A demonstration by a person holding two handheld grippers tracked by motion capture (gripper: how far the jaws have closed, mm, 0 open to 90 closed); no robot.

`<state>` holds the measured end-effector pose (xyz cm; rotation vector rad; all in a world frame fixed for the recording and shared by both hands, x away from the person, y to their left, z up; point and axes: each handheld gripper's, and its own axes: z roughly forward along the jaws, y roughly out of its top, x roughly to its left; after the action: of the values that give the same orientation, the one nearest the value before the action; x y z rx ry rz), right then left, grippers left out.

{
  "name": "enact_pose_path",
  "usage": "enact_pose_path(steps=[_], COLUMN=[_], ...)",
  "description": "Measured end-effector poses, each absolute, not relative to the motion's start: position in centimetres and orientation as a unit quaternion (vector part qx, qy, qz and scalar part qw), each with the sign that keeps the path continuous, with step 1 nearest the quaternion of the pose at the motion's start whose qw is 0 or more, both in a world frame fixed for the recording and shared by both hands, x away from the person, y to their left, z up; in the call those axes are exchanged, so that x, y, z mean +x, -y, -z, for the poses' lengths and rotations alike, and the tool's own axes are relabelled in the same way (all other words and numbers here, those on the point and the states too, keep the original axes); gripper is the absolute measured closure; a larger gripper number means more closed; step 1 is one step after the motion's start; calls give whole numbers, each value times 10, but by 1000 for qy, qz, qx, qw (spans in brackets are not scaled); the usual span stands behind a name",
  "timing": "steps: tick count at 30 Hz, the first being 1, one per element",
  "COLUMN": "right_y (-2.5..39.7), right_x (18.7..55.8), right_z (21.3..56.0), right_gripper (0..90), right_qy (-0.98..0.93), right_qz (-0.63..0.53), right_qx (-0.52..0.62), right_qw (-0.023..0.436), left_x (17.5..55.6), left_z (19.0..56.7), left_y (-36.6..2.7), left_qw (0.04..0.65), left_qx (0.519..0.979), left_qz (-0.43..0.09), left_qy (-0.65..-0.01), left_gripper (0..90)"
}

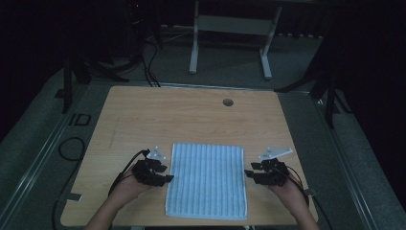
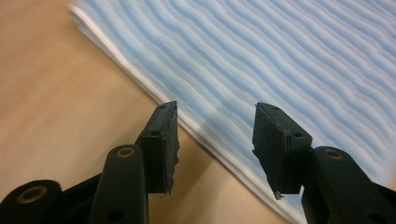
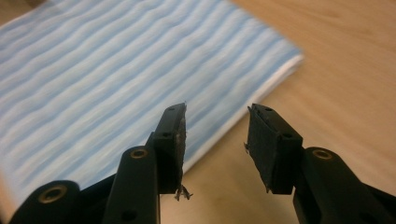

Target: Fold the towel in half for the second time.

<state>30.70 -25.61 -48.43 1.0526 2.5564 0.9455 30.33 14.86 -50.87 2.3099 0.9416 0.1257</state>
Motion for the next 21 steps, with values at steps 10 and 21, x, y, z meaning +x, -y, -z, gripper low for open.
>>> enact_pose_path(steps=[10, 21], right_y=[255, 242], right_x=[361, 400], right_z=[491, 504], right_gripper=[555, 432], right_qy=[-861, -861], right_qz=[-304, -278], right_qx=[390, 414], right_qw=[116, 99], left_x=[359, 395], left_z=[511, 520], left_y=[-142, -131], left_qw=[298, 285], left_qx=[867, 866], left_qz=[-76, -69], left_qy=[-393, -406], left_gripper=[467, 423])
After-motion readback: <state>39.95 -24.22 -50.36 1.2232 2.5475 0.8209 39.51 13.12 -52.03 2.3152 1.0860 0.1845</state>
